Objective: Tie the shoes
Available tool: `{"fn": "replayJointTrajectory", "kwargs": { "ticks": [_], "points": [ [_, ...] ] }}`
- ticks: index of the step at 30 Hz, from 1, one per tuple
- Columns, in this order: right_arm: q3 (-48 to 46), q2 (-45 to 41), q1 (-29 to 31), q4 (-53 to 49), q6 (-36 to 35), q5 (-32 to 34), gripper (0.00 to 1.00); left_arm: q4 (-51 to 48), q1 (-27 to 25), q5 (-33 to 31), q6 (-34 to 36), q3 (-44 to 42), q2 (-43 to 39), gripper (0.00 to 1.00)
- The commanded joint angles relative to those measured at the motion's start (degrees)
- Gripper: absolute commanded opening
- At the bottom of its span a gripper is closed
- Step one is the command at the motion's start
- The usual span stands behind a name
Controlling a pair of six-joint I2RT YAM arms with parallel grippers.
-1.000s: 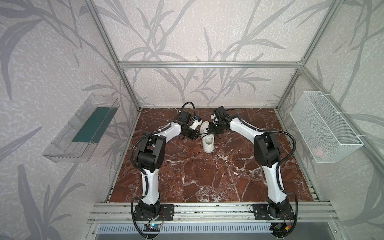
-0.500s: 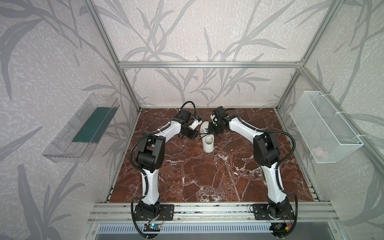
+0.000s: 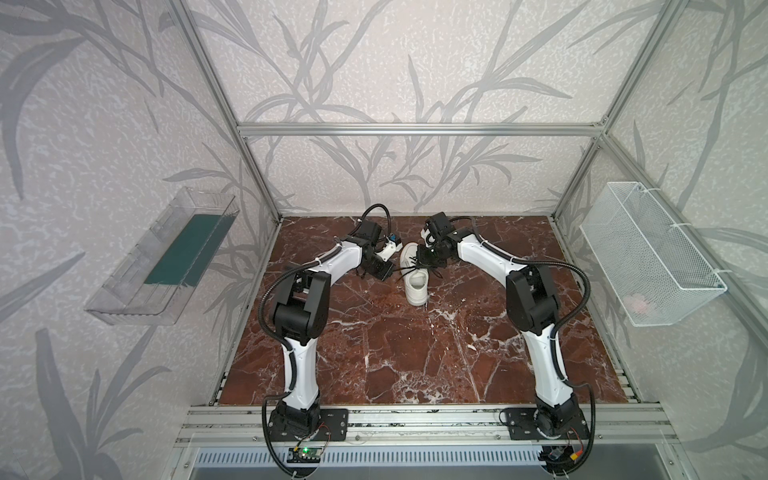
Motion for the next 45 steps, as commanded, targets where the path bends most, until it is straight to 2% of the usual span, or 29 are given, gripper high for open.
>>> {"fn": "replayJointTrajectory", "kwargs": {
  "ticks": [1, 2, 5, 8, 14, 15, 16, 17, 18, 19, 23, 26, 29, 31, 33, 35, 38, 40, 41, 42, 45],
  "points": [
    [1.0, 0.4, 0.0, -1.4, -0.1, -2.0, 0.14, 1.5, 0.1, 4.5, -0.5, 0.2, -2.5, 0.22],
    [0.6, 0.0, 0.0, -0.4, 0.4, -3.1, 0.17, 3.1, 0.1, 5.0, -1.1, -0.7, -3.2, 0.3],
    [-0.4, -1.8, -0.2, 1.9, 1.6, -5.3, 0.24, 6.2, 0.3, 5.0, -2.0, -3.0, -5.0, 0.41],
    [-1.3, -4.4, -1.1, 3.2, 2.4, -6.9, 0.32, 8.5, 1.3, 5.2, -3.9, -4.6, -7.0, 0.47],
    [-6.1, -11.4, -3.5, 6.6, 2.4, -8.5, 0.48, 17.0, 5.0, 9.6, -10.8, -9.5, -11.6, 0.6],
    [-7.6, -13.0, -4.0, 7.5, 2.2, -8.3, 0.57, 18.7, 5.4, 9.7, -12.2, -10.6, -12.7, 0.64],
    [-9.0, -14.3, -4.5, 8.3, 1.7, -8.0, 0.68, 20.6, 5.9, 9.9, -13.6, -11.7, -13.7, 0.96],
    [-10.8, -16.3, -5.0, 9.1, 1.2, -7.7, 0.81, 23.3, 6.4, 10.5, -15.2, -13.4, -15.1, 0.99],
    [-12.6, -18.3, -5.5, 10.1, 0.7, -7.4, 0.89, 27.0, 7.1, 10.8, -17.0, -15.4, -16.6, 0.99],
    [-14.3, -20.3, -6.0, 10.8, 0.3, -7.0, 0.92, 31.1, 7.6, 10.9, -19.6, -17.8, -17.9, 0.99],
    [-23.5, -29.4, -8.2, 16.8, -2.2, -4.2, 0.98, 42.6, 10.3, 11.7, -27.4, -25.4, -23.1, 0.99],
    [-35.4, -39.9, -9.5, 25.2, -6.1, 3.0, 1.0, 50.6, 12.5, 11.9, -32.9, -30.9, -27.0, 0.99],
    [-48.1, -49.4, -10.5, 34.1, -12.5, 12.0, 0.99, 63.3, 14.4, 9.5, -35.8, -39.8, -32.4, 0.99],
    [-55.3, -53.9, -12.4, 38.1, -15.0, 17.4, 0.99, 71.7, 14.7, 5.4, -32.4, -46.6, -36.6, 0.99],
    [-60.3, -56.6, -14.8, 39.7, -15.8, 20.9, 0.99, 75.5, 14.8, -3.3, -31.3, -51.9, -40.5, 0.99],
    [-64.1, -58.9, -16.6, 40.9, -17.6, 23.5, 0.99, 73.1, 15.1, -11.6, -29.5, -54.7, -44.9, 0.99],
    [-69.5, -62.0, -17.2, 44.8, -22.4, 29.7, 0.99, 61.4, 15.4, -18.7, -21.7, -55.0, -51.4, 0.99],
    [-72.4, -63.2, -17.8, 47.9, -25.2, 31.3, 0.99, 55.2, 15.6, -29.0, -22.7, -55.5, -54.7, 0.99],
    [-73.4, -63.5, -18.1, 49.1, -25.7, 31.7, 0.99, 55.1, 16.1, -32.2, -22.8, -56.4, -55.4, 0.99],
    [-74.4, -63.5, -18.5, 50.3, -26.1, 31.9, 0.99, 55.3, 16.9, -33.3, -21.5, -57.8, -56.3, 0.99],
    [-76.8, -62.4, -19.5, 53.9, -27.0, 30.7, 0.99, 57.5, 18.9, -31.2, -19.8, -61.5, -57.3, 0.99]
  ]
}}
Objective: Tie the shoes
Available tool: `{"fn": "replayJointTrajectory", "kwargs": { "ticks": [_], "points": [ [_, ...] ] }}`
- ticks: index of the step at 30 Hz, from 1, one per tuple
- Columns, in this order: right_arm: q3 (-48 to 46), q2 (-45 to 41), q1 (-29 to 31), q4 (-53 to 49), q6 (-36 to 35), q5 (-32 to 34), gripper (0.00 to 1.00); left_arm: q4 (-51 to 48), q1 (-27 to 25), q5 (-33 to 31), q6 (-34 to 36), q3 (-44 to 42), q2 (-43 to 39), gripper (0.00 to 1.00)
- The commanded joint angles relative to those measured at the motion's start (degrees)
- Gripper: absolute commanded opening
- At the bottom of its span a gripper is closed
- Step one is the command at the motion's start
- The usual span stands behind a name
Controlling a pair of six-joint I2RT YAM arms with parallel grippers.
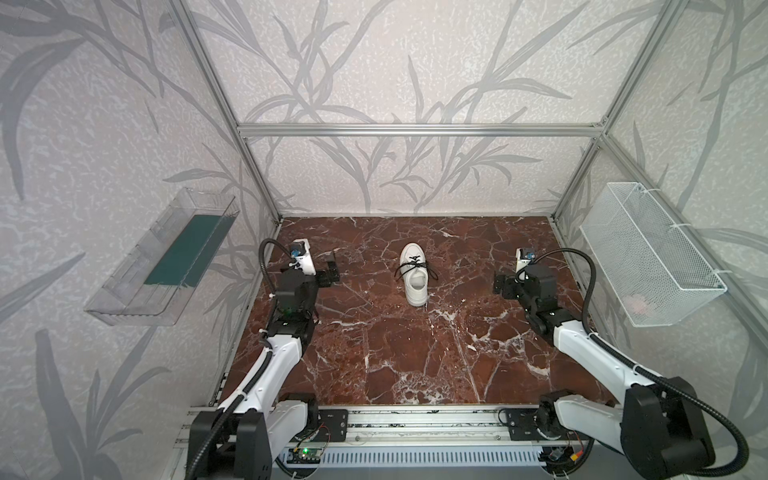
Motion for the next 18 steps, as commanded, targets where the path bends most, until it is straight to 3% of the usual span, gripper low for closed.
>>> {"fn": "replayJointTrajectory", "kwargs": {
  "ticks": [1, 7, 12, 18],
  "points": [
    [-1.7, 0.4, -1.0, 8.2, -3.7, 2.2, 0.99, -0.4, 1.6, -4.9, 2.7, -4.2, 0.8, 0.99],
    [-4.5, 5.4, -1.5, 14.2, -4.6, 3.6, 0.99, 18.8, 1.5, 0.7, 2.8, -11.8, 11.6, 0.99],
    [-7.0, 8.8, -2.3, 21.4, -7.8, 3.6, 0.99, 36.4, 1.7, -8.2, 0.9, -15.8, 21.8, 0.99],
    [-11.0, 16.1, -4.2, 34.4, -6.9, 0.9, 0.99, 52.9, 1.7, -3.5, 3.1, -17.4, 34.6, 0.99]
  ]
}}
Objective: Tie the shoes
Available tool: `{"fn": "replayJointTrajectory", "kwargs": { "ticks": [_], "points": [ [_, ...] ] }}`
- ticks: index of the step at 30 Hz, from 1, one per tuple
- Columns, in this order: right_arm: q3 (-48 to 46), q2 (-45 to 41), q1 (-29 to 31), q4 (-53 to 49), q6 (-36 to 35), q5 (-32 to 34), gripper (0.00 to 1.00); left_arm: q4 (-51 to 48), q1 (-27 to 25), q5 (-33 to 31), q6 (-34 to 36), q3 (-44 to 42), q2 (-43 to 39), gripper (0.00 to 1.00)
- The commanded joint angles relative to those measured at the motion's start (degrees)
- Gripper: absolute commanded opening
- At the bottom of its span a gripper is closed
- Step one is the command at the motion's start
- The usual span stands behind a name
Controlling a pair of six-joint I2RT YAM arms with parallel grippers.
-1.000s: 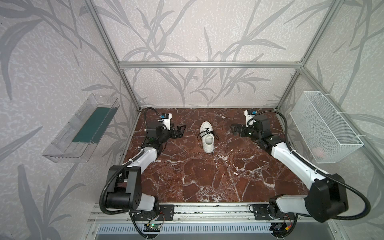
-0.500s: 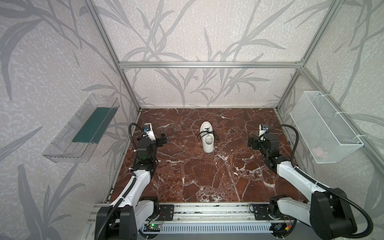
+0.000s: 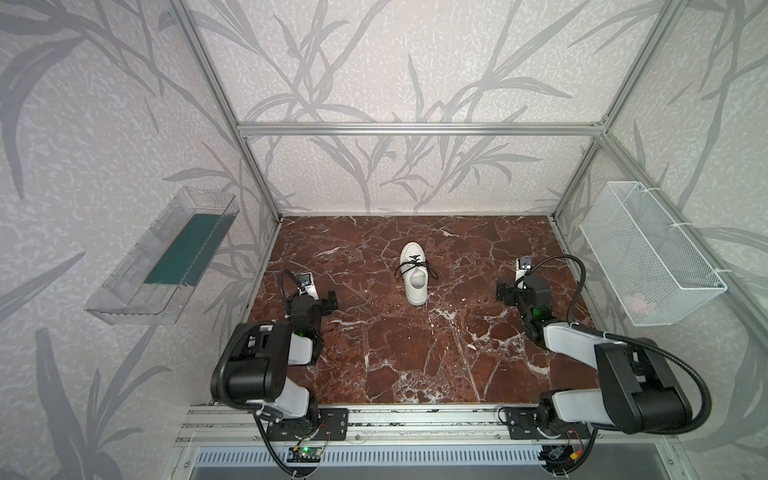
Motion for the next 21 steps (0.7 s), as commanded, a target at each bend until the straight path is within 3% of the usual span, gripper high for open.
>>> {"fn": "replayJointTrajectory", "kwargs": {
  "ticks": [1, 4, 7, 9, 13, 17, 21],
  "points": [
    [-3.0, 4.6, -0.6, 14.5, -0.6, -1.5, 0.99, 12.6, 0.2, -1.1, 0.1, -1.8, 1.0, 0.99],
    [-4.2, 10.8, -0.6, 24.6, -1.6, -2.0, 0.99, 9.3, 0.2, -2.5, -0.2, 0.1, 1.0, 0.99],
    [-0.9, 7.2, -0.5, 12.8, -1.3, -2.5, 0.99, -3.1, 0.2, -3.0, -0.6, 4.7, -1.2, 0.99],
    [-1.4, 8.2, -0.5, 15.0, -1.5, -2.6, 0.99, -10.2, 0.0, -4.7, -0.6, 8.7, -1.2, 0.99],
    [-2.6, 9.9, -0.5, 20.1, -2.0, -2.7, 0.99, -6.5, 0.0, -7.1, -1.5, 7.1, -1.1, 0.99],
    [-0.9, 7.6, -0.5, 13.3, -1.9, -3.3, 0.99, 5.4, 0.0, -8.5, -1.9, 1.4, 0.0, 0.99],
    [-1.3, 8.3, -0.5, 15.1, -1.9, -3.1, 0.99, 5.4, 0.0, -9.1, -2.1, 1.4, 0.0, 0.99]
  ]
}}
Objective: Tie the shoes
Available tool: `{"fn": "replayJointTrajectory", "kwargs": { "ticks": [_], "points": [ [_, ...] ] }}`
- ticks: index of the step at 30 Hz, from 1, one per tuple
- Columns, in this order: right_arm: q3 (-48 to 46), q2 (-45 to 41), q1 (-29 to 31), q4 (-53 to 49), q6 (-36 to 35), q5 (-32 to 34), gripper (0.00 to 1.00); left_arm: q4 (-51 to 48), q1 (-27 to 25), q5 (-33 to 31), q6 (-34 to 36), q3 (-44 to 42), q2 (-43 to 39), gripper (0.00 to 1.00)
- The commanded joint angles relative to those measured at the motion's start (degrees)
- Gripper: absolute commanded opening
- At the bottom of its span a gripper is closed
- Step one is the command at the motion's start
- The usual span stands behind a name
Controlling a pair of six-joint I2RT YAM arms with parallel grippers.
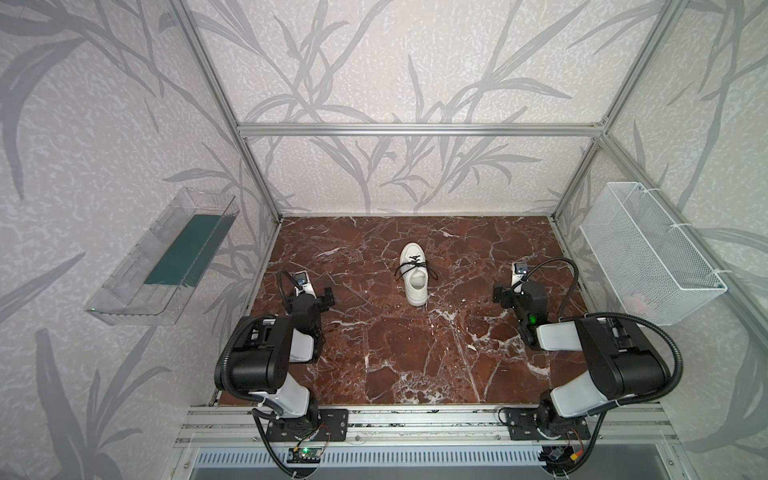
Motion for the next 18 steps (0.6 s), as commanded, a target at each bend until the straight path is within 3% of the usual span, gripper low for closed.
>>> {"fn": "replayJointTrajectory", "kwargs": {
  "ticks": [1, 4, 8, 18],
  "points": [
    [1.2, -1.0, 0.0, 0.2, -0.5, -0.2, 0.99, 4.7, 0.0, -1.8, -1.0, 0.2, -0.1, 0.99],
    [1.3, -1.2, 0.0, -0.5, -0.5, -0.2, 0.99, -2.3, 0.0, -1.9, -1.0, 3.3, -0.8, 0.99],
    [1.3, -1.2, 0.0, -0.5, -0.5, -0.2, 0.99, -12.3, 0.0, 6.3, 2.1, 8.0, -1.4, 0.99],
    [1.3, -1.2, 0.0, -0.4, -0.5, -0.2, 0.99, -11.9, 0.1, 8.3, 2.5, 8.3, -1.0, 0.99]
  ]
}}
